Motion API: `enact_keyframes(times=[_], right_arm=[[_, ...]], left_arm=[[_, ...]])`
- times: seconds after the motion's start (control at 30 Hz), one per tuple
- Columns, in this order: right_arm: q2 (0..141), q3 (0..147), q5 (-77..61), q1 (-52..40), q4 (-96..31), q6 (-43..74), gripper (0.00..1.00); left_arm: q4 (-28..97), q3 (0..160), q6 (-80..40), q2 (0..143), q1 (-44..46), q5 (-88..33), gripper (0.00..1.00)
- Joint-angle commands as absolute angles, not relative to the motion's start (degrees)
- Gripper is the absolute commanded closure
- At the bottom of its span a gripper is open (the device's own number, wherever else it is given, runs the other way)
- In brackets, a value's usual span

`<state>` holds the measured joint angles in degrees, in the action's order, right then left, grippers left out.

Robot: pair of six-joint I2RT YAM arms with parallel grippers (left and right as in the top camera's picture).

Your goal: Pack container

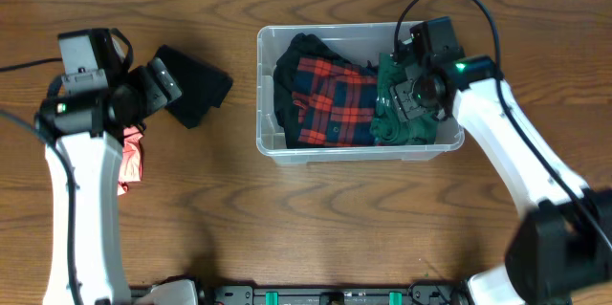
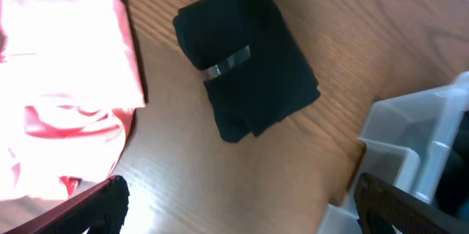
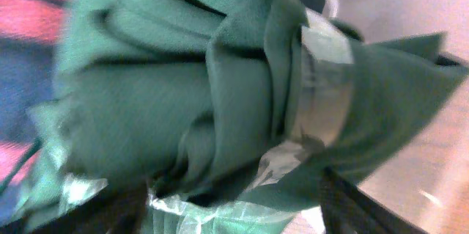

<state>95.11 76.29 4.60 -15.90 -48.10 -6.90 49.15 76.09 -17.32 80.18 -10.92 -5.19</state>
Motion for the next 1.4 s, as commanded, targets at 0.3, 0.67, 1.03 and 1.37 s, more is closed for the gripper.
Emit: enact_keyframes(times=[0.3, 0.67, 1.03, 1.37], right_arm=[[71.99, 76.07, 4.97, -12.67, -49.1, -6.9, 0.12], [70.39, 76.07, 4.93, -8.91, -50.37, -6.24, 0.13], [70.39, 76.07, 4.93, -8.91, -50.41, -6.24, 0.14], [70.39, 76.07, 4.95, -8.88, -50.76, -6.24, 0.14]], left_arm=[[35.55, 76.14, -12.51, 104.27, -17.96, -20.69, 0.01], [23.31, 76.14, -11.35, 115.57, -18.52, -35.38, 0.6], [23.49, 76.14, -11.16, 108.81, -18.52, -37.04, 0.94], [29.87, 76.14, -11.18, 88.64, -16.99, -37.17, 0.94]])
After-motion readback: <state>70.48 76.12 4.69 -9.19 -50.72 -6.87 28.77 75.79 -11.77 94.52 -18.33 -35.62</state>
